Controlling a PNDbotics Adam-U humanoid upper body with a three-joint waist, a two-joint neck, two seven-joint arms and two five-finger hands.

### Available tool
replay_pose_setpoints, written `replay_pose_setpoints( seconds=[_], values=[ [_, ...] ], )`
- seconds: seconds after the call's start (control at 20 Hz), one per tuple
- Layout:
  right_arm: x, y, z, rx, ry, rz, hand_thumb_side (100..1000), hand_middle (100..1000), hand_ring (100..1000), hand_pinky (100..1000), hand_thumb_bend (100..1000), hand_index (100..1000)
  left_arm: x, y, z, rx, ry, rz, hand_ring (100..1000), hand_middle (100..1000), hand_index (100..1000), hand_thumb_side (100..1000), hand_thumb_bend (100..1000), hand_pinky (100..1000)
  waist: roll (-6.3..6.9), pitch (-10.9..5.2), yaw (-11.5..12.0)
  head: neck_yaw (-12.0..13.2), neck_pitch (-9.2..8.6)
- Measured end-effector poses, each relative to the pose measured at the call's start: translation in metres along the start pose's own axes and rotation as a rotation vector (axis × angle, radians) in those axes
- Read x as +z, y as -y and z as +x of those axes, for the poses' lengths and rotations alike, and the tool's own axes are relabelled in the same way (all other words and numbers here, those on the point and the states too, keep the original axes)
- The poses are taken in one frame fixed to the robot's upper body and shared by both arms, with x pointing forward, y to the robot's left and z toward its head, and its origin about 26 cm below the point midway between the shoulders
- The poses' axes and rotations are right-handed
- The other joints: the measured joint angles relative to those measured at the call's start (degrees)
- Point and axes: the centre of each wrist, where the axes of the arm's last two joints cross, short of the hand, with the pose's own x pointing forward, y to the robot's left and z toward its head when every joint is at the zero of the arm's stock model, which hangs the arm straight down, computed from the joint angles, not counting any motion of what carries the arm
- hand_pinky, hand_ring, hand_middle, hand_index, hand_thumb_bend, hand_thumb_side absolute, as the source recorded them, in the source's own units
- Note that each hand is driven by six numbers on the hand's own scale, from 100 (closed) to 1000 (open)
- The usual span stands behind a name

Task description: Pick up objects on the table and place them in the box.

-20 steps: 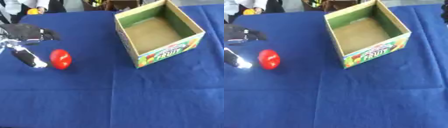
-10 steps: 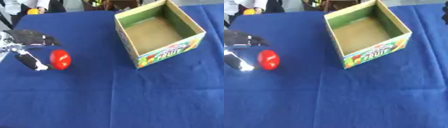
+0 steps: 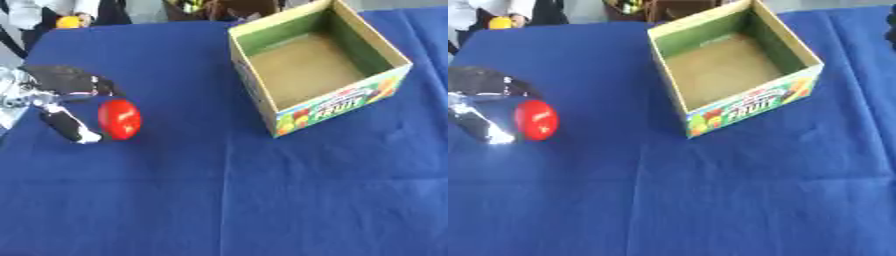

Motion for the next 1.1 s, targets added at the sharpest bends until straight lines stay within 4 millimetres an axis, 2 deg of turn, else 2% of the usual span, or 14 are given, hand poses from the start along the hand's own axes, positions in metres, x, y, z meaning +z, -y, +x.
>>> replay_pose_setpoints(
  seconds=[0.55, 0.85, 1.0, 1.1],
  values=[
    [0.000, 0.000, 0.000, -0.001, 0.000, 0.002, 672, 500, 751, 700, 261, 714, -0.007, 0.005, -0.001, -0.016, 0.007, -0.025, 760, 872, 942, 538, 509, 572, 0.12, 0.26, -0.23, 0.19, -0.12],
    [0.000, -0.001, 0.000, -0.006, 0.001, 0.002, 672, 499, 751, 700, 260, 714, -0.013, 0.009, 0.001, 0.006, 0.027, -0.040, 754, 908, 980, 604, 575, 549, 0.11, 0.55, -0.26, 0.20, -0.45],
    [0.000, -0.001, 0.000, -0.007, 0.000, 0.003, 671, 498, 751, 700, 258, 711, -0.015, 0.011, 0.002, 0.029, 0.033, -0.045, 730, 861, 983, 615, 570, 516, 0.11, 0.56, -0.25, 0.20, -0.45],
    [0.000, -0.001, 0.000, -0.007, 0.000, 0.003, 671, 498, 750, 700, 257, 711, -0.016, 0.012, 0.002, 0.045, 0.036, -0.045, 688, 805, 965, 612, 534, 469, 0.11, 0.56, -0.24, 0.20, -0.46]
  ],
)
